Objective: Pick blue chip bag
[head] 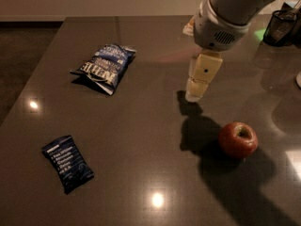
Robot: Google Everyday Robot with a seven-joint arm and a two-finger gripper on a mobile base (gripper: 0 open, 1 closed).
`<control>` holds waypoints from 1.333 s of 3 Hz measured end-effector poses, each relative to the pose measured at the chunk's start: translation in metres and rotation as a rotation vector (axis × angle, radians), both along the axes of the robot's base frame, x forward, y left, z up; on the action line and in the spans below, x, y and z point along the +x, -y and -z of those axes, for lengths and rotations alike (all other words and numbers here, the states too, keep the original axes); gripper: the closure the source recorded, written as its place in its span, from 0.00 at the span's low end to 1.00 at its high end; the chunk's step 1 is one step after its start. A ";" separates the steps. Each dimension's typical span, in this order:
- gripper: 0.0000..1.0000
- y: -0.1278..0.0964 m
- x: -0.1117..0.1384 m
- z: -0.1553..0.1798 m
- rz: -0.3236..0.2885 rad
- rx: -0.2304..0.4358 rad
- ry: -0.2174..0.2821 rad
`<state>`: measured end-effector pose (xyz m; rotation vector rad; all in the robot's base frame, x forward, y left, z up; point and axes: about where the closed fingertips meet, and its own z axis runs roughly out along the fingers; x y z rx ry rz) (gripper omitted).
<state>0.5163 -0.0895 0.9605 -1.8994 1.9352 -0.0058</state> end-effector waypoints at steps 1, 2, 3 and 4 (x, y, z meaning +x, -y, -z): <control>0.00 -0.037 0.025 0.003 -0.060 0.011 0.027; 0.00 -0.072 0.049 0.008 -0.117 0.013 0.048; 0.00 -0.103 0.069 0.015 -0.177 -0.009 0.060; 0.00 -0.129 0.093 0.024 -0.221 -0.054 0.059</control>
Offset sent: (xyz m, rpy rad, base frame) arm 0.0820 0.1173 -0.0144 0.0134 -0.0733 0.1896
